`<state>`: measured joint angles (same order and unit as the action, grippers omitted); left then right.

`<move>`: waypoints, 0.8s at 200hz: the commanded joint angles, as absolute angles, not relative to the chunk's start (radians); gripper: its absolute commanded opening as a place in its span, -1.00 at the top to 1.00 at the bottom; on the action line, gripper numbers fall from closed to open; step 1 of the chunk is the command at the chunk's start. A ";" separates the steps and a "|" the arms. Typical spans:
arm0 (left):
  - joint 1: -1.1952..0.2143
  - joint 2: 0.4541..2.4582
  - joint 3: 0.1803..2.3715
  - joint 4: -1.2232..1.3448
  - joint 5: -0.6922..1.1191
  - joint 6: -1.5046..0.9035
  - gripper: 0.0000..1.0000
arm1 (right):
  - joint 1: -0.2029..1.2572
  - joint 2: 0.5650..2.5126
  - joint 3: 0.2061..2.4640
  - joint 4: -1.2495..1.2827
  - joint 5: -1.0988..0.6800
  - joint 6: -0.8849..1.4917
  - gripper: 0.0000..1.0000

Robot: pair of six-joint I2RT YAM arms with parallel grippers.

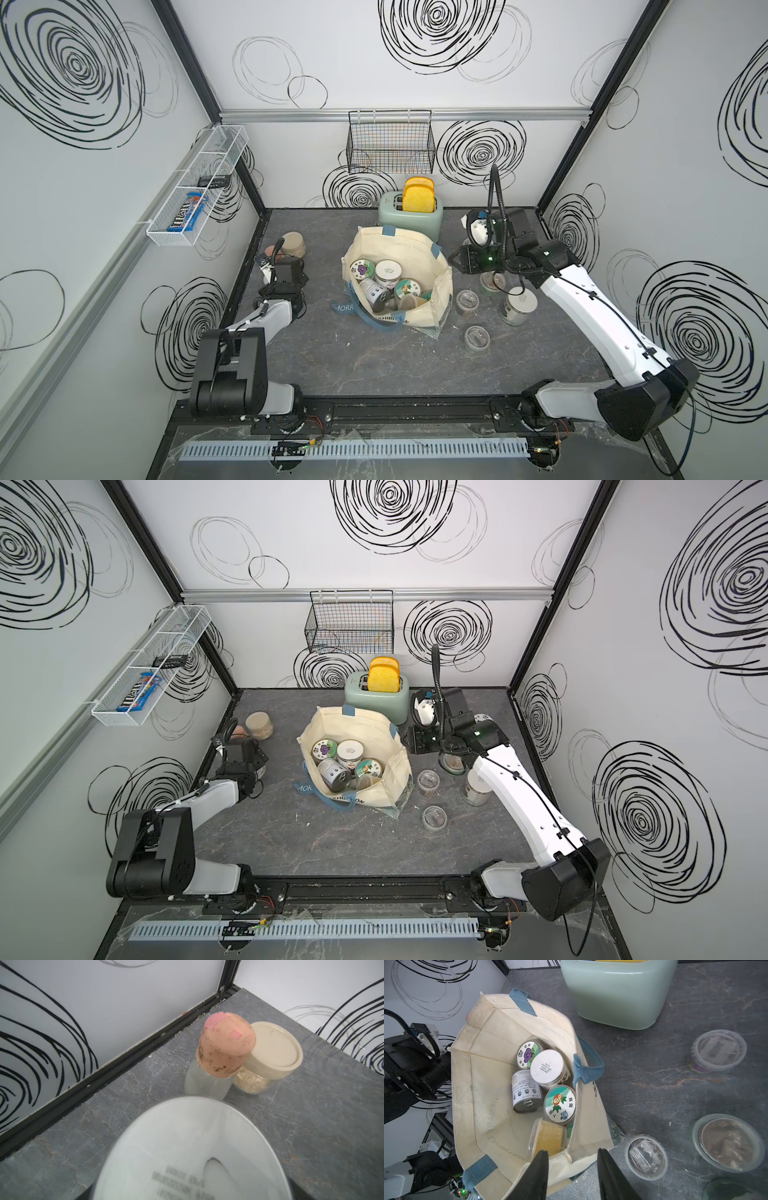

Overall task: Take out the seed jars from the canvas bag
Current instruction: Place the seed jar at the center of the board.

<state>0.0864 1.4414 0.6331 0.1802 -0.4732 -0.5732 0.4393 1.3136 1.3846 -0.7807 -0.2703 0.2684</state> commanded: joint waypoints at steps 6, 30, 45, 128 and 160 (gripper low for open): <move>0.095 1.452 0.679 0.190 -0.495 -0.618 -0.89 | 0.440 1.305 1.372 -0.784 -0.290 0.260 0.14; 0.094 1.477 0.709 0.144 -0.483 -0.618 -0.98 | 0.441 1.302 1.374 -0.785 -0.295 0.256 0.14; 0.094 1.472 0.707 0.135 -0.471 -0.624 -0.97 | 0.441 1.300 1.374 -0.786 -0.297 0.255 0.14; 0.047 1.099 0.864 -0.158 -0.429 -0.645 -0.92 | 0.546 1.367 1.571 -0.864 -0.240 0.252 0.14; -0.030 0.996 0.963 -0.296 -0.223 -0.658 -0.92 | 0.655 1.453 1.712 -0.877 -0.259 0.233 0.14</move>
